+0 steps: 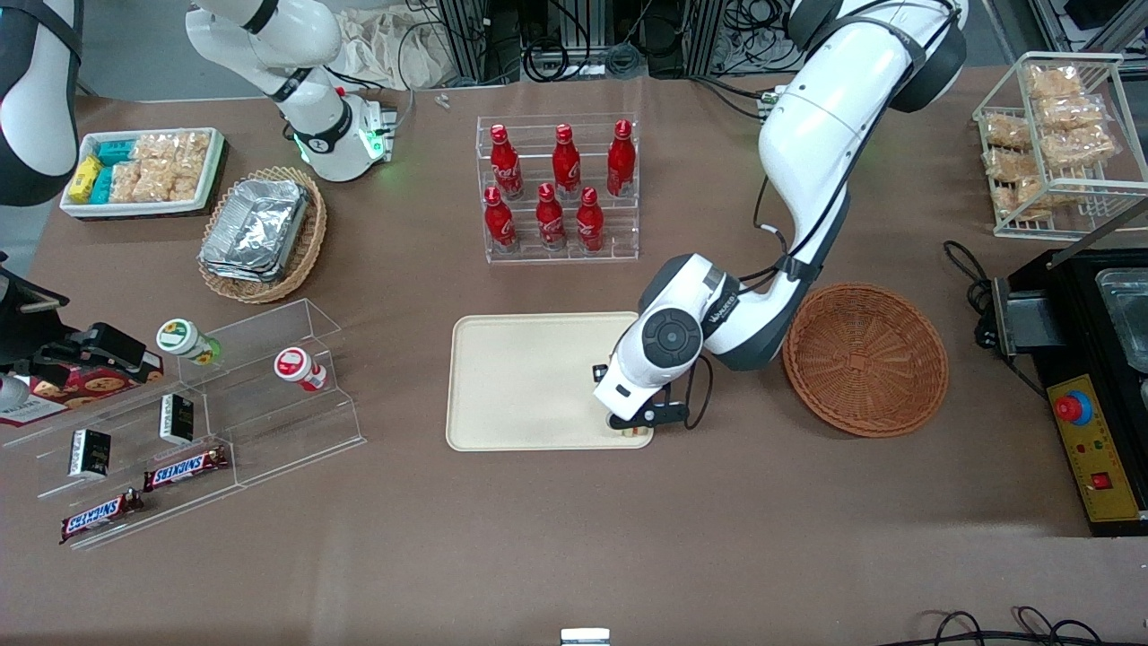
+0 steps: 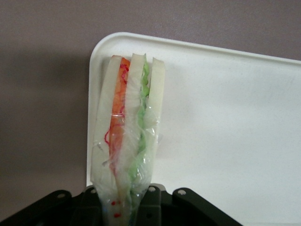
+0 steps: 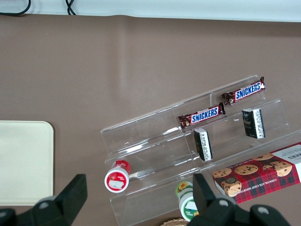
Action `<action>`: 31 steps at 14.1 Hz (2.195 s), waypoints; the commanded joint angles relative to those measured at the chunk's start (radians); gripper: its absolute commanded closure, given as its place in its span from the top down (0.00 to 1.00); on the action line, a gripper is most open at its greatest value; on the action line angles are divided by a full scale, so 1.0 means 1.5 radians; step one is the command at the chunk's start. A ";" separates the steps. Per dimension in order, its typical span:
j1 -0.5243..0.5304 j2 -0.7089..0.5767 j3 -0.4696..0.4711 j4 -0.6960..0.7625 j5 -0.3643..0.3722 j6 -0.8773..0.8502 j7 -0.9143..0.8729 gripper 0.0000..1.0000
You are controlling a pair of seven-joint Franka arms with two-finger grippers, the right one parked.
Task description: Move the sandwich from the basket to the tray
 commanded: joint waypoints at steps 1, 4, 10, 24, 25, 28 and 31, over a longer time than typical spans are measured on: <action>-0.019 0.018 0.005 0.026 0.024 0.010 -0.018 0.01; -0.020 0.026 0.005 0.024 0.043 0.011 -0.037 0.95; -0.019 0.018 0.005 0.025 0.067 0.004 -0.039 1.00; 0.168 -0.255 0.004 -0.029 0.030 -0.246 0.134 1.00; 0.193 -0.285 0.005 -0.049 0.014 -0.261 0.187 1.00; 0.232 -0.389 0.049 -0.151 0.013 -0.270 0.358 1.00; 0.230 -0.473 0.115 -0.225 0.015 -0.263 0.487 1.00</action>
